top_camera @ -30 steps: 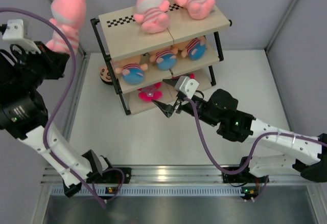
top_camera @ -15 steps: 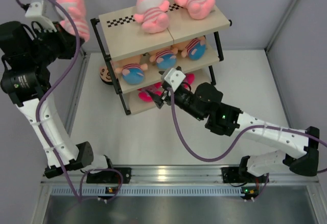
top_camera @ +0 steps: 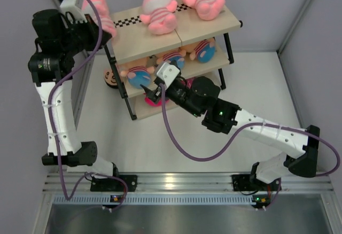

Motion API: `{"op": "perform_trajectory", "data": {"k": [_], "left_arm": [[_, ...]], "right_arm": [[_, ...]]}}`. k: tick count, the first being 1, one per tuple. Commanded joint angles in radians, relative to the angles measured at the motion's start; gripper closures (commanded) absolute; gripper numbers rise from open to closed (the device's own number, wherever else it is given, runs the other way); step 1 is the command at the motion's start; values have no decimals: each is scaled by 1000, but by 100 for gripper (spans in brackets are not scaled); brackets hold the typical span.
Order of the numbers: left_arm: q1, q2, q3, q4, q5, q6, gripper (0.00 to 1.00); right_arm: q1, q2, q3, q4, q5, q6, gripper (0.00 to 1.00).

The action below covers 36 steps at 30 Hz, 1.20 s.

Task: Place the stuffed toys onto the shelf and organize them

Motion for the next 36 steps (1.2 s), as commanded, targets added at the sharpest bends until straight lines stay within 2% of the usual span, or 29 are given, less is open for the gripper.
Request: {"op": "perform_trajectory", "data": {"k": [1, 2, 9, 17, 22, 23, 25, 27, 29, 30, 33, 36], "left_arm": [[-107, -6, -17, 86, -70, -10, 100], [-139, -4, -30, 86, -80, -2, 100], [-169, 45, -26, 90, -103, -1, 100], [-223, 63, -29, 92, -124, 11, 100], [-236, 29, -31, 92, -92, 10, 92], [-239, 22, -32, 94, -86, 10, 88], [-247, 5, -41, 98, -69, 11, 87], [-253, -4, -46, 100, -57, 11, 81], [-256, -7, -47, 100, -51, 18, 69], [-258, -9, -46, 100, -42, 22, 50], [-258, -14, -43, 101, 4, 47, 26], [-258, -26, -14, 106, 17, 105, 25]], "right_arm": [[-17, -56, -49, 51, 25, 4, 24], [-20, -62, -61, 56, 28, 5, 24], [-36, -103, -153, 71, 70, 17, 23], [-56, -119, -179, 70, 77, 30, 23], [-57, -119, -181, 67, 74, 31, 22], [-57, -116, -179, 65, 74, 31, 23], [-59, -114, -179, 64, 73, 34, 22], [-57, -116, -181, 64, 73, 37, 22], [-59, -114, -181, 65, 74, 39, 22], [-57, -117, -181, 64, 73, 39, 22], [-59, -117, -179, 56, 73, 39, 22], [-59, -116, -181, 45, 74, 40, 22]]}}
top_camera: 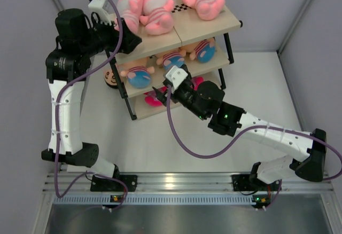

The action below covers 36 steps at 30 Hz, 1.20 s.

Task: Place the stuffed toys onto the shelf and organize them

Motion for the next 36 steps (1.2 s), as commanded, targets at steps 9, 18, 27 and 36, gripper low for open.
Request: {"op": "perform_trajectory", "data": {"k": [9, 18, 27, 36], "left_arm": [[-5, -82, 53, 87, -104, 245, 23], [-3, -35, -53, 116, -369, 382, 18], [7, 26, -30, 127, -309, 431, 17], [9, 17, -51, 127, -118, 451, 56]], "right_arm": [[-13, -39, -27, 19, 8, 30, 21], [-15, -60, -62, 14, 5, 39, 21], [-18, -88, -99, 10, 8, 37, 21], [-19, -91, -114, 8, 9, 40, 21]]}}
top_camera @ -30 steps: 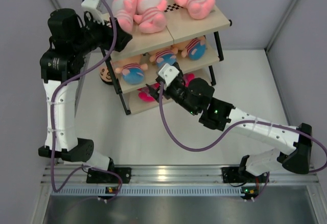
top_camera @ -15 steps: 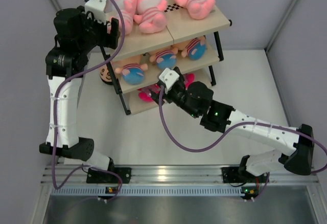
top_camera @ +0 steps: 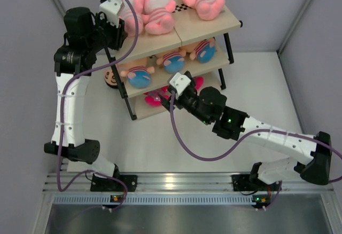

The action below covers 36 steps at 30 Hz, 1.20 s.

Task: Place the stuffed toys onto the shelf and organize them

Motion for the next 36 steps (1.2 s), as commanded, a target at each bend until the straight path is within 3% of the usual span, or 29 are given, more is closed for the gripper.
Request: {"op": "perform_trajectory", "data": {"k": [1, 2, 4, 5, 13, 20, 29, 36], "left_arm": [[4, -32, -11, 57, 97, 21, 65], [4, -37, -14, 57, 108, 22, 77], [4, -48, -18, 57, 122, 21, 89], [4, -54, -18, 57, 122, 15, 100], [4, -138, -16, 55, 18, -33, 100], [4, -175, -70, 52, 18, -80, 100], [3, -192, -103, 52, -136, -77, 100], [-2, -166, -103, 52, 16, -112, 100]], "right_arm": [[-13, -31, -9, 28, 10, 14, 21], [-13, -34, -10, 28, 12, 14, 21], [-14, -35, -10, 27, 15, 15, 21], [-13, -38, -10, 27, 15, 18, 20], [-13, -52, -29, 25, 18, 29, 20], [-14, -64, -27, 28, 21, 37, 21], [-14, -64, -21, 20, 24, 37, 20], [-13, -52, -26, 14, 29, 41, 20]]}}
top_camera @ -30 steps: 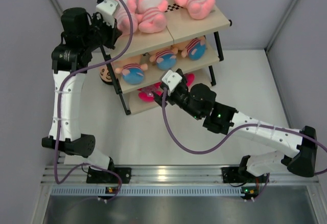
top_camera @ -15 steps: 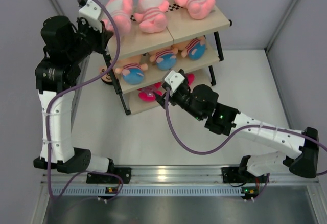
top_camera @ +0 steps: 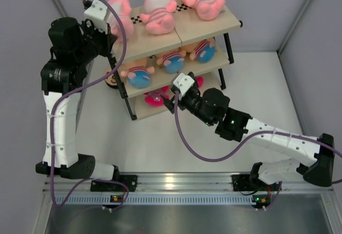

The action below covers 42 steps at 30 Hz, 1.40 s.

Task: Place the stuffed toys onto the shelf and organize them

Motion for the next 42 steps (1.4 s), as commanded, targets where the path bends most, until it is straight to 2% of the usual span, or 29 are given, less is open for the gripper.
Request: {"op": "perform_trajectory", "data": {"k": [1, 4, 5, 6, 7, 9, 11, 13, 18, 22, 29, 32, 33, 35, 39, 42], "left_arm": [[-5, 5, 0, 45, 89, -36, 100], [-7, -3, -25, 47, 84, -36, 98], [-7, -7, -30, 46, 83, -36, 89], [-7, -12, -34, 45, 83, -39, 76], [-7, -18, -45, 47, 93, -44, 49], [-7, -36, -51, 47, 104, -42, 34], [-7, -52, -54, 47, 103, -44, 26], [-7, -73, -51, 47, 81, -42, 23], [-5, -110, -46, 19, -69, -36, 22], [1, -157, -144, 13, -209, -22, 22], [58, -194, -338, 15, -184, -90, 21], [139, -211, -404, 19, -114, -149, 21], [201, -233, -433, 32, -76, -165, 21], [238, -253, -525, 44, -26, -182, 23], [252, -306, -651, 45, -63, -127, 26], [252, -337, -678, 45, -109, -93, 25]], "right_arm": [[-14, -19, 4, 17, 20, 18, 21], [-12, -27, 1, 12, 23, 16, 20], [-14, -28, -1, 10, 22, 15, 20], [-12, -30, -1, 9, 23, 13, 20], [-14, -31, 2, 9, 23, 10, 20], [-15, -34, 2, 9, 23, 10, 20], [-15, -37, -4, 9, 23, 10, 20], [-14, -43, -10, 9, 25, 13, 20], [-14, -57, -28, 12, 28, 19, 20], [-14, -79, -44, 13, 28, 24, 20], [-15, -125, -88, 18, 28, 27, 20], [-12, -157, -109, 17, 26, 28, 20], [-15, -165, -117, 17, 29, 27, 20], [-14, -185, -134, 20, 31, 24, 20], [-15, -203, -145, 9, 31, 19, 20], [-15, -214, -159, 12, 31, 16, 20]]}}
